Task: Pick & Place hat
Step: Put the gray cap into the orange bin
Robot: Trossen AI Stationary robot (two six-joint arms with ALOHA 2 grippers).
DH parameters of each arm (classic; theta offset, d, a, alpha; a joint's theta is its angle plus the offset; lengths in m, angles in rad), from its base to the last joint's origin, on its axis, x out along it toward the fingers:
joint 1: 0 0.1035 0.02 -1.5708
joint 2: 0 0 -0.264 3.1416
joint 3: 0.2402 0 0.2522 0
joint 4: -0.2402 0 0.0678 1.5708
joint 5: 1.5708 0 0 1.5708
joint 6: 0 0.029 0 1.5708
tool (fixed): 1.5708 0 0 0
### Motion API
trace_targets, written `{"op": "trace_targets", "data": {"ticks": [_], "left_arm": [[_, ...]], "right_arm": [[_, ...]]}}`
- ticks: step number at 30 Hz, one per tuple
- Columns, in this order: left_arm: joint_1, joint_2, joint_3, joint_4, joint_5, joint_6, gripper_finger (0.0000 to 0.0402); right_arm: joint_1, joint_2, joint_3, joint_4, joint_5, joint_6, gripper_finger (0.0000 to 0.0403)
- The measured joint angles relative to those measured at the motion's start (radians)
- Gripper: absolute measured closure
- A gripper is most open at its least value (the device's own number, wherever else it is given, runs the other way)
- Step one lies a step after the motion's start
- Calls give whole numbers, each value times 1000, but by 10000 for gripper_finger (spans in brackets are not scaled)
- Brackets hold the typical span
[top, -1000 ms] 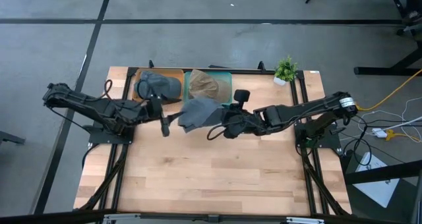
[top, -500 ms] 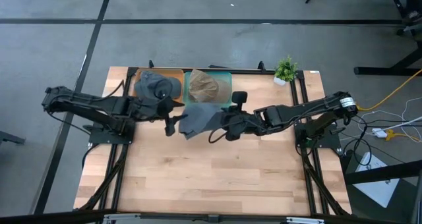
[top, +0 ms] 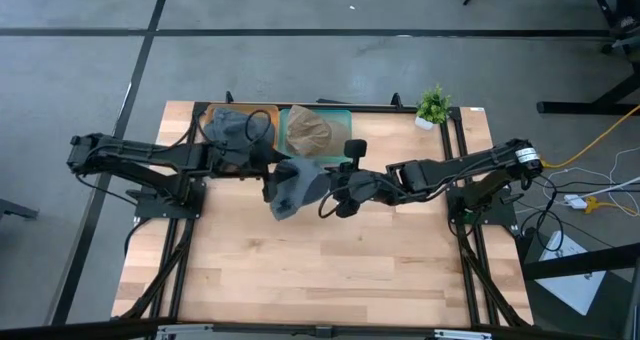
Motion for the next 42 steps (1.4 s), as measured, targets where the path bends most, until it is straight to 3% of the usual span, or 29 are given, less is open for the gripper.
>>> {"op": "trace_targets", "data": {"ticks": [4,11,24,28,32,42], "left_arm": [[0,-29,0,2,-81,-37,253],[-2,-97,0,24,-237,-38,388],[-4,-113,0,143,-452,-15,397],[0,-121,0,185,-552,48,397],[-3,-138,0,187,-504,137,398],[-42,-144,0,182,-165,287,398]], "right_arm": [[0,0,0,-11,2,12,384],[-1,0,0,-26,3,85,384],[-2,0,1,15,4,291,362],[2,0,0,-7,-61,388,346],[-8,0,0,-13,-198,474,318],[-111,0,0,0,-626,680,193]]}}
